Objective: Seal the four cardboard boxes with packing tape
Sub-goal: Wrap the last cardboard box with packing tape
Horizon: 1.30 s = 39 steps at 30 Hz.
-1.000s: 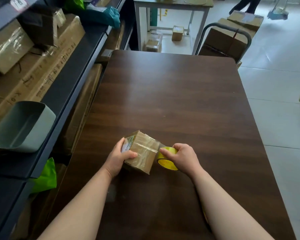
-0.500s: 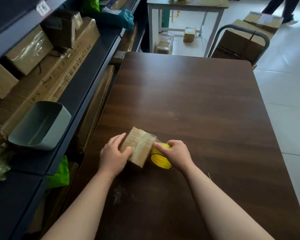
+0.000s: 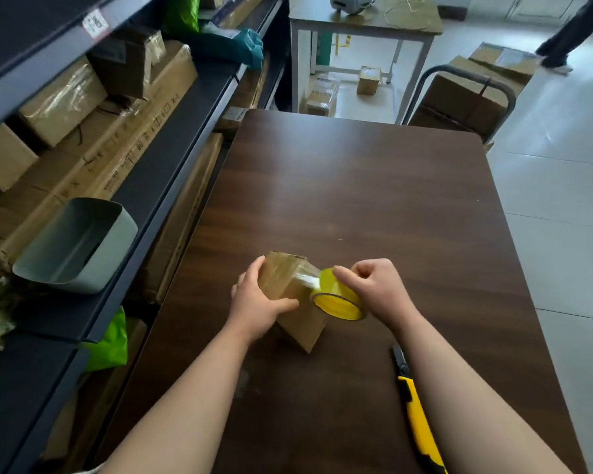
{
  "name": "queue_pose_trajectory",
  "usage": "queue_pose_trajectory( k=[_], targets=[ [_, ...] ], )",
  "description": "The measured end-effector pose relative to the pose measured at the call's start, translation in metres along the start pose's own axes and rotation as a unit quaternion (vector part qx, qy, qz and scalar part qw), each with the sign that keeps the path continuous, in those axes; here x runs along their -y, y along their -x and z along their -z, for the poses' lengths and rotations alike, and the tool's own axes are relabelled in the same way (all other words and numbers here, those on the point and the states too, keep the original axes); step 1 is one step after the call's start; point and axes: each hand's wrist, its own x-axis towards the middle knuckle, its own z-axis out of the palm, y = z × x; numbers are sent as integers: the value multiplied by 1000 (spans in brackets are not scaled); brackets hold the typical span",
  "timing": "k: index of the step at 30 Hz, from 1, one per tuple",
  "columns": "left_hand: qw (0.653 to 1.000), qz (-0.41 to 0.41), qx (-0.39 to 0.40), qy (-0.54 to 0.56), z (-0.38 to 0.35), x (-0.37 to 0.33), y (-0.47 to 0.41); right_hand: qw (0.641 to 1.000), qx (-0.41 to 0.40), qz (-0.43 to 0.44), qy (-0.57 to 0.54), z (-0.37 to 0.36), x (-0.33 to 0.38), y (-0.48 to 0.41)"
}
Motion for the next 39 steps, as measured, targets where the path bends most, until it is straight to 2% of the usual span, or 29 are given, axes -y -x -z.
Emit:
queue_pose_trajectory(
  k=[3, 9, 16, 26, 34, 39],
  targets=[
    [990, 67, 13, 127, -4, 10, 1, 999, -9, -27, 41, 26, -18, 11],
    [968, 77, 55, 231, -5, 19, -5, 992, -18, -64, 107, 22, -45, 24],
    [959, 98, 77, 254, 1, 26, -9, 979, -20, -95, 181, 7, -50, 19],
    [938, 111, 84, 319, 6, 38, -15, 973, -10, -116, 199, -13, -54, 3],
    [933, 113, 94, 327, 9, 42, -19, 957, -19, -77, 279, -10, -42, -2],
    [931, 118, 95, 333, 9, 42, -17, 947, 1, -115, 300, -13, -44, 0]
  ],
)
